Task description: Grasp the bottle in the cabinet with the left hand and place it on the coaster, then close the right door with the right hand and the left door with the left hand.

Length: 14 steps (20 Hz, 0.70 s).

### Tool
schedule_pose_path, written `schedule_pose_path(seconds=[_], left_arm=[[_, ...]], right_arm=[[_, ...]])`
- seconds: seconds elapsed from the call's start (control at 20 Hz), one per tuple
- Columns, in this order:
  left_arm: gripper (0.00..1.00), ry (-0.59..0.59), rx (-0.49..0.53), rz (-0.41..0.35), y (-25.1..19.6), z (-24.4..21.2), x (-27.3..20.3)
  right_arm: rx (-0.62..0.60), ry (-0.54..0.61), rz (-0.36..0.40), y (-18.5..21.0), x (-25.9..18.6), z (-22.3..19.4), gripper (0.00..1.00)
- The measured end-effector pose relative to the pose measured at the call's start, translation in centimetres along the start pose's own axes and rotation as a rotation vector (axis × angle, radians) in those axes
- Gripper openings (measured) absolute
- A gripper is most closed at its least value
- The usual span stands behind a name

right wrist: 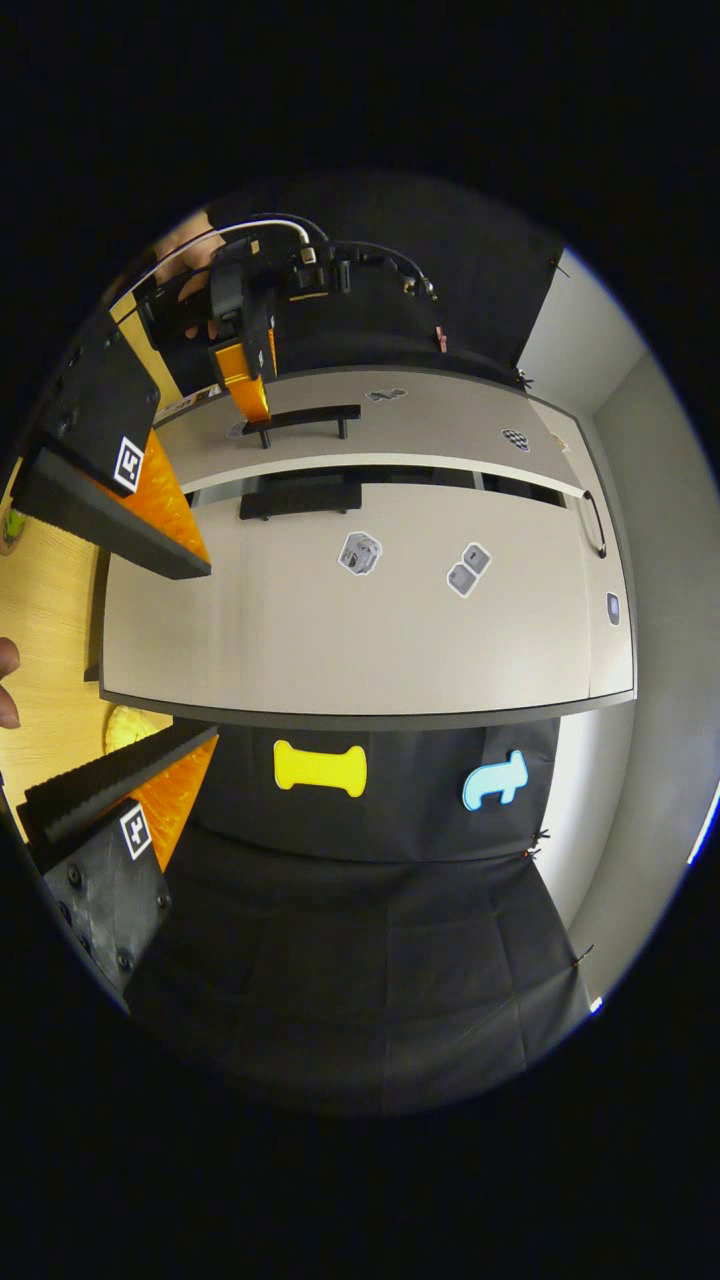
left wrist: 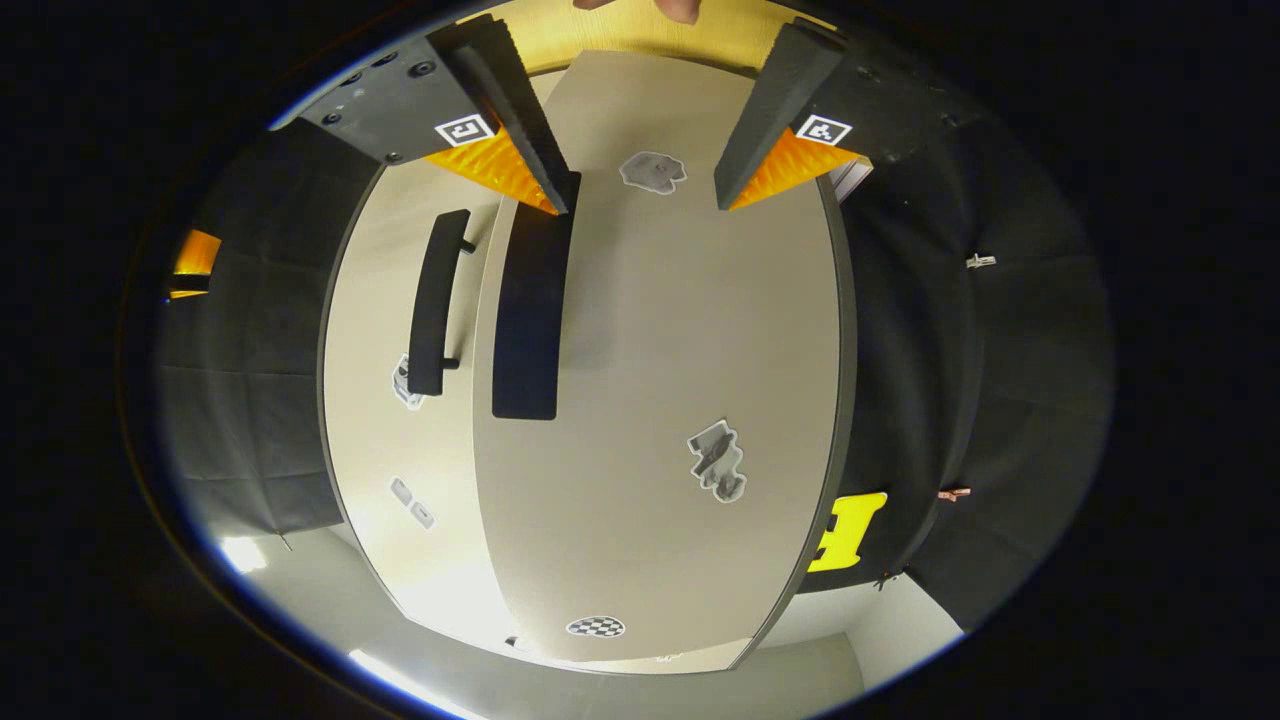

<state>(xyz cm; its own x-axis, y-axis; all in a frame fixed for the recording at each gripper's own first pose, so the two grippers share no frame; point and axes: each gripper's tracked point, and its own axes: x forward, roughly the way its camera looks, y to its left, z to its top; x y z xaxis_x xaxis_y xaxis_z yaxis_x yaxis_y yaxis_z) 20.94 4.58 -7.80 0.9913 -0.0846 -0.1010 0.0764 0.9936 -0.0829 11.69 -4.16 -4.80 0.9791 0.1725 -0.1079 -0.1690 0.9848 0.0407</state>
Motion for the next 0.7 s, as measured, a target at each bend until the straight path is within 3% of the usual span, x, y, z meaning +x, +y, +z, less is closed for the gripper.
schedule_pose_path(seconds=[0.05, 0.1, 0.35, 0.7], left_arm=[[0.90, 0.000, 0.001, 0.002, 0.3, 0.1, 0.2], [0.94, 0.000, 0.005, 0.006, 0.5, 0.1, 0.1], [0.90, 0.014, 0.021, 0.000, 0.1, -0.1, -1.4], [0.94, 0.022, 0.029, -0.018, 0.0, -0.7, -6.0]], right_arm=[[0.000, -0.001, 0.001, 0.0, 0.1, 0.0, 0.96], [-0.002, -0.002, 0.000, 0.0, 0.2, 0.0, 0.96], [-0.007, -0.005, 0.002, 0.3, 0.4, 0.1, 0.96], [0.003, -0.022, 0.021, 1.9, -0.8, 0.7, 0.96]])
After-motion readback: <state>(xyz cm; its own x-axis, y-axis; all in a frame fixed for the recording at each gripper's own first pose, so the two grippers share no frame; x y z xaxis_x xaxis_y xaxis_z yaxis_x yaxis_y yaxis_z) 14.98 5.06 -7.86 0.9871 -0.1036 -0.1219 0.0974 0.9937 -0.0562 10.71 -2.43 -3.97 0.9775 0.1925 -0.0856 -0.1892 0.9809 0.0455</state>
